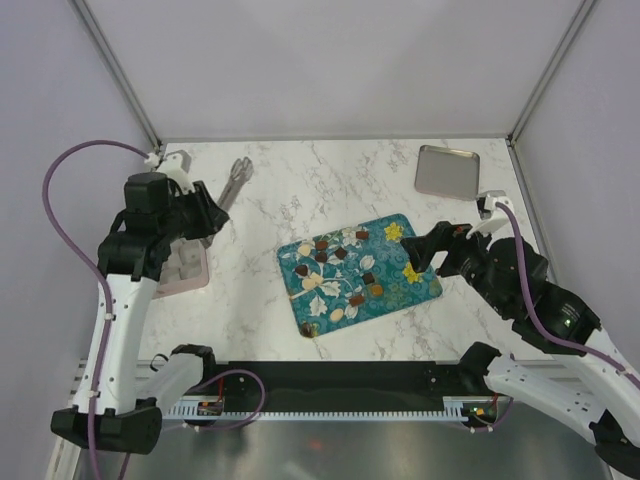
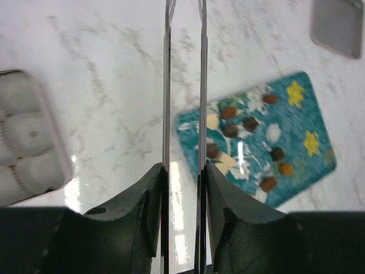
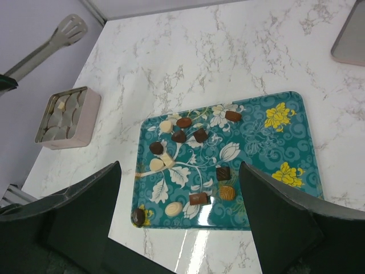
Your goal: Pack the chocolate
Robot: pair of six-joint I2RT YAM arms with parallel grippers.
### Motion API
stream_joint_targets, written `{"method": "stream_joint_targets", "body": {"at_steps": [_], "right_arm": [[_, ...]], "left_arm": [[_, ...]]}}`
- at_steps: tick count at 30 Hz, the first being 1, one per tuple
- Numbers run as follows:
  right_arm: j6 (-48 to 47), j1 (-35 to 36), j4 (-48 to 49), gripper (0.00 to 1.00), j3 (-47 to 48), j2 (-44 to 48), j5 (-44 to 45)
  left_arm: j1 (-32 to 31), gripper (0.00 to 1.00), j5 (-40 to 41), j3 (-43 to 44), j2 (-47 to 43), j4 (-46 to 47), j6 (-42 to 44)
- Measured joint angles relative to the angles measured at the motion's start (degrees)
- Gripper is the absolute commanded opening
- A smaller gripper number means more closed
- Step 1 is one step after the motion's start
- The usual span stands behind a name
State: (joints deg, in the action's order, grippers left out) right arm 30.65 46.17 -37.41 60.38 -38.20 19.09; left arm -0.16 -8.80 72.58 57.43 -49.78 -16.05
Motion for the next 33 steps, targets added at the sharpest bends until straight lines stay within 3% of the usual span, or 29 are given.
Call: {"method": "stream_joint_targets", "body": {"at_steps": [6, 12, 17, 22, 33], "right_arm": [[-0.26, 0.00, -0.37, 0.93, -0.66, 2.71, 3.78], [-0.98, 0.00, -0.79, 0.93, -1.05, 2.62, 7.28], [-1.99, 0.00, -0.79, 0.93, -1.11, 2.62, 9.97], [-2.49, 0.00, -0.79, 0.93, -1.57, 2.82, 11.63], [-3.91, 0.00, -0.87, 0.93, -1.88, 4.13, 14.91]], "left_arm": [[-17.68, 0.40, -3.80, -4.74, -2.47, 4.42, -2.21], [-29.79, 0.40, -1.55, -6.38, 5.60, 7.87, -3.80], [-39.28, 0.40, 4.98, -5.49, 14.49, 9.68, -3.82], [-43.80, 0.41, 10.58, -2.64, 21.66, 9.77, -2.91], [-47.19, 0.46, 15.82, 1.22, 30.62, 11.39, 0.33]]}}
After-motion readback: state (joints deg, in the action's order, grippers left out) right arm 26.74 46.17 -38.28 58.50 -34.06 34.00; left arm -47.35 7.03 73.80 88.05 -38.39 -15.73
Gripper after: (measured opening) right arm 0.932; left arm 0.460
